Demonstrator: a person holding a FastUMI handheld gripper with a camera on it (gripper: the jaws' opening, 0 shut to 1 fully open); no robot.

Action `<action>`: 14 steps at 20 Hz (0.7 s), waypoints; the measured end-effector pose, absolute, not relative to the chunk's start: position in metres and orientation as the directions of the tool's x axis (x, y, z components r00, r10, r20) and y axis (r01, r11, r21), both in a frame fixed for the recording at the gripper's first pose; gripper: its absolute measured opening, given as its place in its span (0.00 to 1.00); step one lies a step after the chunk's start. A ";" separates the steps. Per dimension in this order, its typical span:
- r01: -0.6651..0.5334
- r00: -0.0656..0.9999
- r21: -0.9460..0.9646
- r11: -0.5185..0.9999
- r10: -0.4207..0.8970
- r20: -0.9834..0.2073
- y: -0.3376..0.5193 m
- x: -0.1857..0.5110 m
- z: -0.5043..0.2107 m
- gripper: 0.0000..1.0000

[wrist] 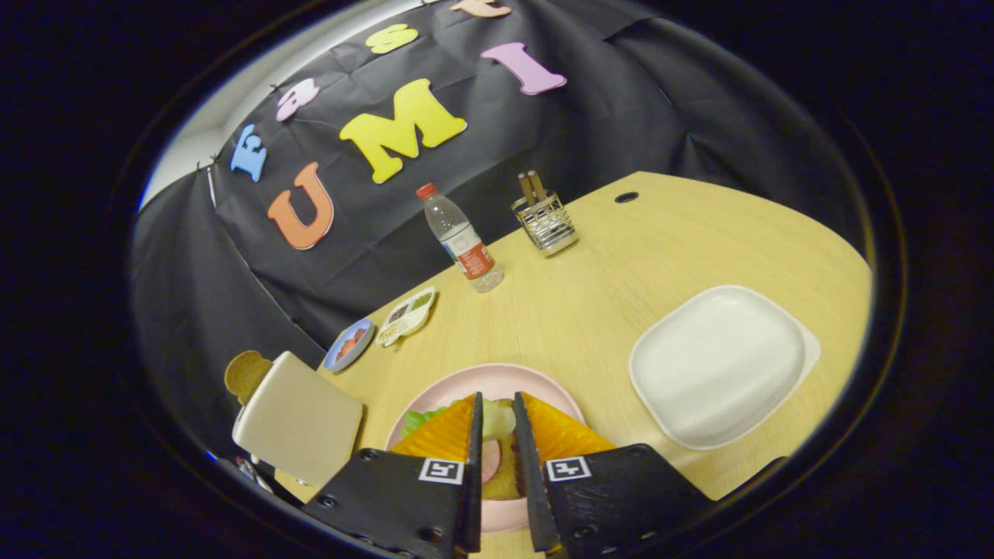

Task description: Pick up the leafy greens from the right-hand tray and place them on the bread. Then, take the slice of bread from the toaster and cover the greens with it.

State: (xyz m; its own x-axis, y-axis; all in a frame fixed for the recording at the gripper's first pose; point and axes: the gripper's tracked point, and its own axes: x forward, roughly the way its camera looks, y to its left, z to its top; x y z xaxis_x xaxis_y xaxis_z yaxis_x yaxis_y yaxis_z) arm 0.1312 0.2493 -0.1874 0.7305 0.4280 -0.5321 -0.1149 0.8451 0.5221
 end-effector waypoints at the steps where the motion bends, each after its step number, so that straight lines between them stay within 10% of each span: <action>1: -0.123 0.744 0.501 0.857 0.414 -0.525 0.246 0.131 -0.183 0.36; 5: -0.138 0.829 0.399 0.907 0.326 -0.455 0.231 0.128 -0.155 0.86; 7: -0.140 0.873 0.342 0.929 0.279 -0.400 0.227 0.127 -0.133 0.96; 14: -0.152 0.951 0.256 0.955 0.212 -0.227 0.260 0.099 -0.050 0.95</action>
